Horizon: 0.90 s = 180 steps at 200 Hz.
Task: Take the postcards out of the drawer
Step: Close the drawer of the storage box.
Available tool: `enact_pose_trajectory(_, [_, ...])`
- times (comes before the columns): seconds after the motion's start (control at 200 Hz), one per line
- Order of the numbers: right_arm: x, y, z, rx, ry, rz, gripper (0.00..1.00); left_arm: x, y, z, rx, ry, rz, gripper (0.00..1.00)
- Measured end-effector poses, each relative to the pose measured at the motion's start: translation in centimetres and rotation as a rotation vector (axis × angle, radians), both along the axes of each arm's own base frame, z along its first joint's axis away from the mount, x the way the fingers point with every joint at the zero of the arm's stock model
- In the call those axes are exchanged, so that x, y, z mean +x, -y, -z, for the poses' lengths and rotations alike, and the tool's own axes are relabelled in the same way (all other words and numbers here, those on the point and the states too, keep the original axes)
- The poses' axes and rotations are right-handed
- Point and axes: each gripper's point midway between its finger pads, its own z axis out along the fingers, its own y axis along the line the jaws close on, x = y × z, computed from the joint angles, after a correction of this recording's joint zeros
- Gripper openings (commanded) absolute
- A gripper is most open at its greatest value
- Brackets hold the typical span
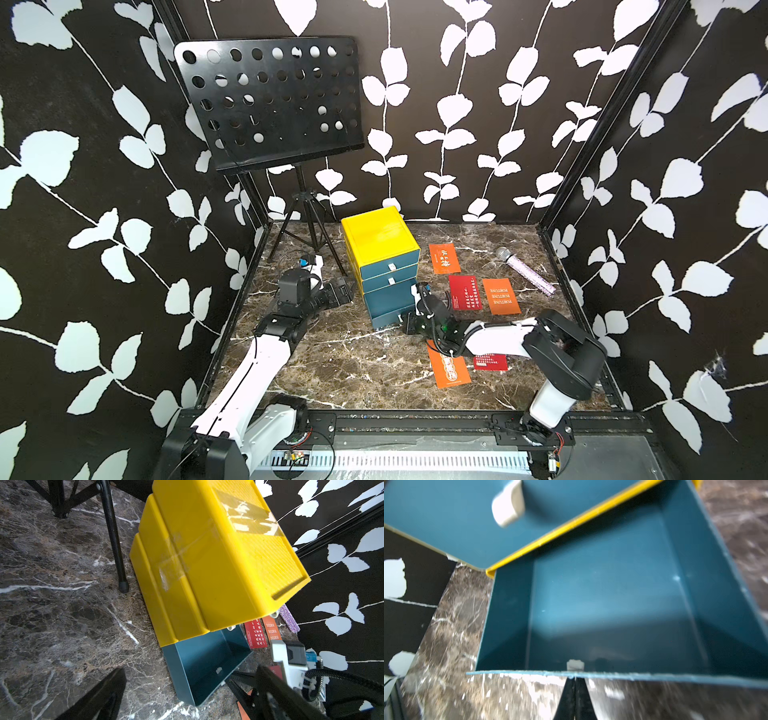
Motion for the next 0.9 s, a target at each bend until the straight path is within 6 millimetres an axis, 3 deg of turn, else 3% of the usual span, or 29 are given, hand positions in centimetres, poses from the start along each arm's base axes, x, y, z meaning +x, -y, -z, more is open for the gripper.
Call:
enact_pose_trajectory(0.58, [7.2, -4.1, -1.1, 0.033, 0.246, 0.106, 0.08, 0.7, 0.3, 2.4, 0.019, -0.058, 0.022, 0.99])
enact_pose_trajectory(0.9, [9.1, -4.9, -1.2, 0.060, 0.307, 0.163, 0.19, 0.7, 0.3, 2.3, 0.029, -0.047, 0.034, 0.99])
